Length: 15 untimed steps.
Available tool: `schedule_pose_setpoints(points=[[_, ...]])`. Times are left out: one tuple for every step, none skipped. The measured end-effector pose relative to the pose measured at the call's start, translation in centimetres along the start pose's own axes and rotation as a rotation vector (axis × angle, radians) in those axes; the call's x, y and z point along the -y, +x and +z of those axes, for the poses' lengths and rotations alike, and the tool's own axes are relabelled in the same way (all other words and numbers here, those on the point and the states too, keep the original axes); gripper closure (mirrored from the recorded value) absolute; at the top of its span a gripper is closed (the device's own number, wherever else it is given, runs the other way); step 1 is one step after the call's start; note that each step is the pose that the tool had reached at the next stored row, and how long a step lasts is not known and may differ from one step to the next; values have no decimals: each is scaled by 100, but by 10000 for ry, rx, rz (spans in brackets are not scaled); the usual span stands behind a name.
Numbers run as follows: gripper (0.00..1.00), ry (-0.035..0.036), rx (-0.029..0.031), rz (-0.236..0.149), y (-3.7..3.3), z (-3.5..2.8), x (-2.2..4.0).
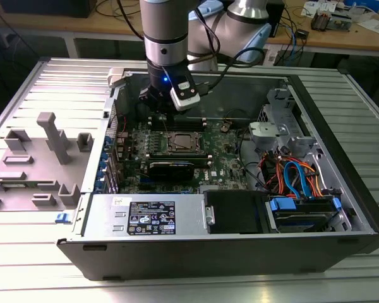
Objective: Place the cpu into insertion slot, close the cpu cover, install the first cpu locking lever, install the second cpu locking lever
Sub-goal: 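Install the first cpu locking lever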
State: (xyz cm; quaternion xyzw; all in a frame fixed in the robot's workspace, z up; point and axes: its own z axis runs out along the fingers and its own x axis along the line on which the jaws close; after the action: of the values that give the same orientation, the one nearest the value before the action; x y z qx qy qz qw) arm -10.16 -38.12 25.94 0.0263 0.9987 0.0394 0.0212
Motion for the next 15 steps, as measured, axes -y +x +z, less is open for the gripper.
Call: schedule_pose_setpoints(points=[[89,-7,-18,-183,0,0,0],[89,-14,-36,-388,0,1,1],[89,-22,-51,-534,1,4,1],[89,-33,-65,-688,5,9,1],[89,-36,-73,-765,12,12,2],[89,-43,-81,-881,33,18,3],[89,-45,-85,-919,50,21,4],[89,-46,-89,-966,76,23,6],[89,-48,-93,-1019,122,24,8],[89,-49,-94,-1028,159,23,10],[89,-52,-94,-1027,184,22,11],[89,-56,-94,-1029,206,22,12],[89,-62,-95,-1029,226,22,12],[89,-70,-94,-1030,252,21,12],[89,-77,-94,-1029,269,20,12]])
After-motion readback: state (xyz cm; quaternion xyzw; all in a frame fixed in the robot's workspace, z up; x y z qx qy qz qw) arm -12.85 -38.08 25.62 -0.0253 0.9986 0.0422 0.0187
